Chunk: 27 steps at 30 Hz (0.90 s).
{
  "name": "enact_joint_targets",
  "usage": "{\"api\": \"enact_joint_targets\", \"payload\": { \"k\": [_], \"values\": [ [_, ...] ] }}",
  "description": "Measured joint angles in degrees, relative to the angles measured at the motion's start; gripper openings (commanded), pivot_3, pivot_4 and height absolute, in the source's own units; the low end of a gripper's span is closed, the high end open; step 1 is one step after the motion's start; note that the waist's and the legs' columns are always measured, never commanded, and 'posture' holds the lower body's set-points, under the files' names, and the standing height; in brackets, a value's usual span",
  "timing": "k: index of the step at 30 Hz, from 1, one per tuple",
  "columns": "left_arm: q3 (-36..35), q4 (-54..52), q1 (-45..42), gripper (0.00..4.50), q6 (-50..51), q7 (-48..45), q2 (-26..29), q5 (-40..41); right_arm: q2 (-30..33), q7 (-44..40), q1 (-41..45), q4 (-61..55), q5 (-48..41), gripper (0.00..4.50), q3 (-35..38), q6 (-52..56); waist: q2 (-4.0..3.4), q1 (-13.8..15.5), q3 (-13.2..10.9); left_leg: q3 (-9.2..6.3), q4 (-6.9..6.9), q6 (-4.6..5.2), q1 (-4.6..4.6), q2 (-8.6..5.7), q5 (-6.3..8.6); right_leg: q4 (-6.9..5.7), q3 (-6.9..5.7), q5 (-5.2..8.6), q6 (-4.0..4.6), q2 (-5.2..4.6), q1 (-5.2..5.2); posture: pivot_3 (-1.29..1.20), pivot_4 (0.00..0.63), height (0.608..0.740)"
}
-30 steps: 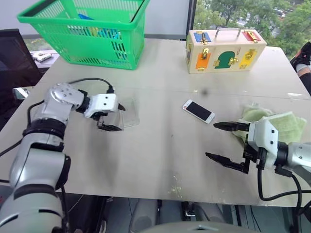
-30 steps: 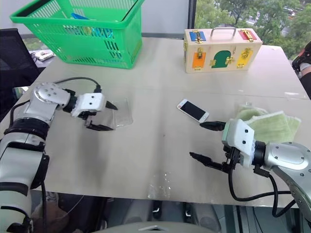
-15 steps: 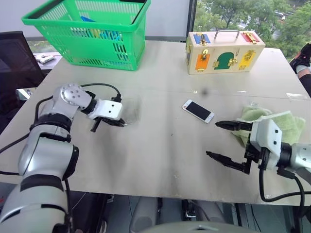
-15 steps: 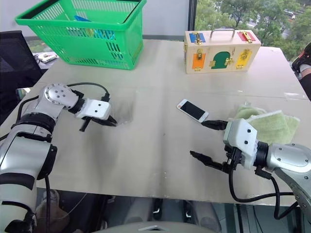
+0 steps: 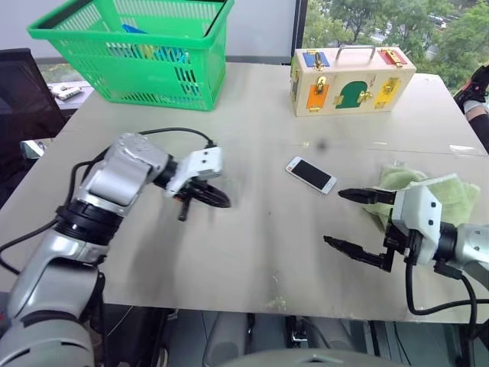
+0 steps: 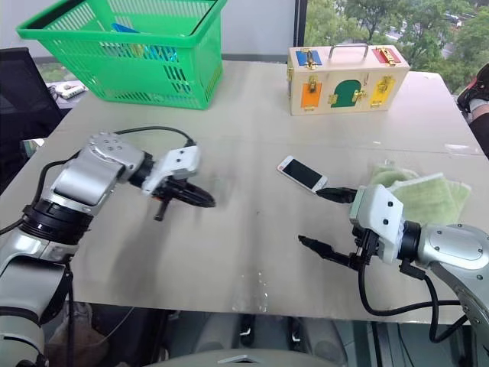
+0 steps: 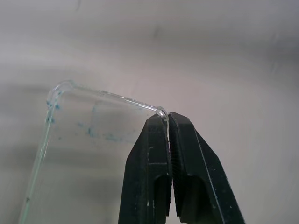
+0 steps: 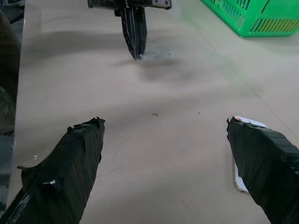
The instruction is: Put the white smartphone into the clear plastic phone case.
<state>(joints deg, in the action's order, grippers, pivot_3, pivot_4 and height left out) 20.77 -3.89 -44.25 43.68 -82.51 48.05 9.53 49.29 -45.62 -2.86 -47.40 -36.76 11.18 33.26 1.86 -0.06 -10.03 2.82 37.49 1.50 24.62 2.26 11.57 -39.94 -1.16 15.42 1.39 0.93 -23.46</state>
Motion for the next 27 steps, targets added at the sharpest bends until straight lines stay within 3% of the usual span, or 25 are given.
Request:
{"api": "enact_joint_targets", "payload": {
  "k": [4, 11, 14, 17, 22, 27],
  "values": [
    [0.55, -7.05, -0.12, 0.02, 12.90, 7.75, -7.37, 2.30, 0.44, -0.59, -0.88, 0.10, 0.00, 4.50, 0.92, -0.10, -0.02, -0.02, 0.01, -0.01, 0.00, 0.00, -0.06, -0.01, 0.00, 0.02, 0.00, 0.00, -0.01, 0.03, 0.07, 0.00, 0.150, 0.740],
    [6.95, -5.96, -0.56, 0.02, 15.56, 16.90, -14.95, 0.74, 1.15, -0.70, -1.62, 0.04, -0.26, 4.50, 2.37, -0.05, -0.02, -0.13, 0.01, -0.04, -0.02, 0.00, 0.02, -0.03, 0.00, 0.04, 0.02, 0.01, -0.01, 0.06, 0.03, 0.00, 0.150, 0.740],
    [8.78, -4.37, -1.35, 0.83, 16.20, 19.14, -15.89, 0.13, 1.14, -0.33, -1.85, -0.07, -0.34, 4.50, 2.41, 0.19, -0.02, -0.26, 0.01, -0.04, -0.02, 0.00, 0.01, -0.02, 0.00, 0.03, 0.02, 0.01, -0.01, 0.06, 0.02, 0.00, 0.150, 0.740],
    [8.92, -6.21, -2.11, 2.32, 17.51, 19.24, -15.06, 1.27, 1.13, 0.29, -1.87, -0.30, -0.34, 4.50, 2.33, 0.50, -0.03, -0.33, 0.01, -0.04, -0.03, 0.00, 0.02, -0.02, 0.00, 0.05, 0.02, 0.01, -0.01, 0.06, 0.02, 0.00, 0.150, 0.740],
    [5.32, -9.10, -0.59, 4.02, 17.10, 19.26, -12.65, 3.88, 1.06, 1.76, -1.30, -0.25, -0.33, 4.50, 0.66, 1.86, -0.03, -0.45, 0.01, -0.04, -0.03, 0.00, 0.01, -0.01, 0.00, 0.05, 0.03, 0.01, -0.01, 0.05, 0.02, 0.00, 0.150, 0.740],
    [-5.74, -13.73, 4.87, 4.02, 13.39, 19.34, -10.75, 9.59, 0.33, 2.87, 1.86, 1.63, 0.28, 4.50, -1.84, 2.48, -0.03, -0.49, 0.01, -0.03, -0.03, 0.00, -0.01, 0.00, 0.00, 0.04, 0.03, 0.01, -0.01, 0.05, 0.02, 0.00, 0.150, 0.740]
  ]
}}
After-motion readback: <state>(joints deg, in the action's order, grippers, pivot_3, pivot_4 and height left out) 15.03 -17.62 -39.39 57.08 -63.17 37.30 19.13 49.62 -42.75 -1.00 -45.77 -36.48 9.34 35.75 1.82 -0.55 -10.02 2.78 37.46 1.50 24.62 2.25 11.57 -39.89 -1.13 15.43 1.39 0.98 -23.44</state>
